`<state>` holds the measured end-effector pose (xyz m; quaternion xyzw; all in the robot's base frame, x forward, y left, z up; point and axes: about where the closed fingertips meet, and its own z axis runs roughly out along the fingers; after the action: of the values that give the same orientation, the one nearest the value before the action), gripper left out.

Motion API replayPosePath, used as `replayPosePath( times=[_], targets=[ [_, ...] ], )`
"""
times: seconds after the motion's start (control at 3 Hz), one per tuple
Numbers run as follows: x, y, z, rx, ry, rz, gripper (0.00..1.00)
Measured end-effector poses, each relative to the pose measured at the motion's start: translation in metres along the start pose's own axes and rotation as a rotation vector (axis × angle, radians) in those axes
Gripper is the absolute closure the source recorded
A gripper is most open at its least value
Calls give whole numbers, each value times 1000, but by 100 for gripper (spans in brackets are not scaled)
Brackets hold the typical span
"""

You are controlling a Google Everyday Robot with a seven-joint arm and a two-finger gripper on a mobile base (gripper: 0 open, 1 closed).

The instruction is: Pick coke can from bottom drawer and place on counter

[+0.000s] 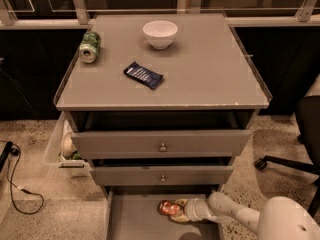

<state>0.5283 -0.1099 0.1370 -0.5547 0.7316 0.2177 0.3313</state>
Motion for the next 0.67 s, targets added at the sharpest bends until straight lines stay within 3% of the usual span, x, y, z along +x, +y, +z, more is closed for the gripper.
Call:
replayPosePath(
  times=[0.33, 0.67],
  targets=[
    [-3, 3, -10, -34, -22, 0, 100],
    [-20, 7, -51, -72, -64, -35, 100]
  ],
)
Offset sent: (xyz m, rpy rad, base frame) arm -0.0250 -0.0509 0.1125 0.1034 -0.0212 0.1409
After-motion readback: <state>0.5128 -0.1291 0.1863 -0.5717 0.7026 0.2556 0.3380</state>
